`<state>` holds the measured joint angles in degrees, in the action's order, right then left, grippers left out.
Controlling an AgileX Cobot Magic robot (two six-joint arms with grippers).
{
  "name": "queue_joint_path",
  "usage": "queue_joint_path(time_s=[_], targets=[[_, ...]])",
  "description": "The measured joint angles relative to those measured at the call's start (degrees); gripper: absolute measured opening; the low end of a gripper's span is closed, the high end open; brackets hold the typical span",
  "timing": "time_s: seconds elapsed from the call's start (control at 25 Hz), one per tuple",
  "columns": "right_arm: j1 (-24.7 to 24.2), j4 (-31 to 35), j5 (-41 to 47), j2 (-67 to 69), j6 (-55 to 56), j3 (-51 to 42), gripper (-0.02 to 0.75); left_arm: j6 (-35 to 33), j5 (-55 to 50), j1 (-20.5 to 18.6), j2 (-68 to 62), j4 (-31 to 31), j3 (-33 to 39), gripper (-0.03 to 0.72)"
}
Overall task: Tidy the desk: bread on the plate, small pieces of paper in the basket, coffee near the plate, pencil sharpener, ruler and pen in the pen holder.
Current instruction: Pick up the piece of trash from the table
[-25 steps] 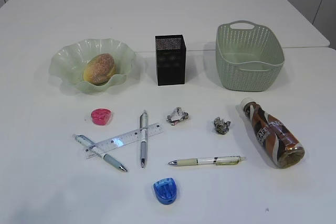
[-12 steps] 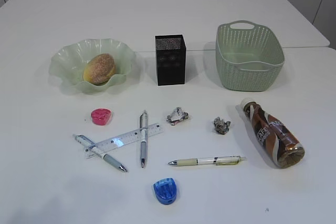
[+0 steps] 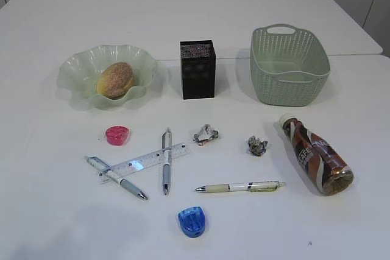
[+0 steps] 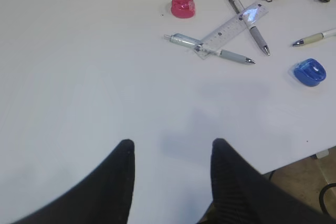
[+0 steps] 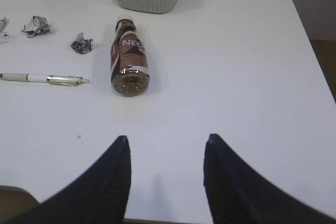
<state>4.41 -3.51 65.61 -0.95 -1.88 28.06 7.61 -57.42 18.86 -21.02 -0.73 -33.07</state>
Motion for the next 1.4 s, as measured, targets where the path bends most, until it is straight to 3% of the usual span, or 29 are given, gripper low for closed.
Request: queue_joint_path(time_s=[0.24,0.72,1.4], targets=[[0.00,0.26,-0.79,0.71,-0.35,2.54,0.370,0.00,0.00,0.00,0.00,0.02,0.00,0.330],[0.00,4.40,-8.92,22.29,-2.91,5.41,0.370,0.00,1.23,0.00,0.00,-0.10,0.00,0.330],[0.00,6.29,-13.64,37.87,-3.80,10.22,0.370,0.00,2.11,0.00,0.00,-0.32,0.00,0.330]])
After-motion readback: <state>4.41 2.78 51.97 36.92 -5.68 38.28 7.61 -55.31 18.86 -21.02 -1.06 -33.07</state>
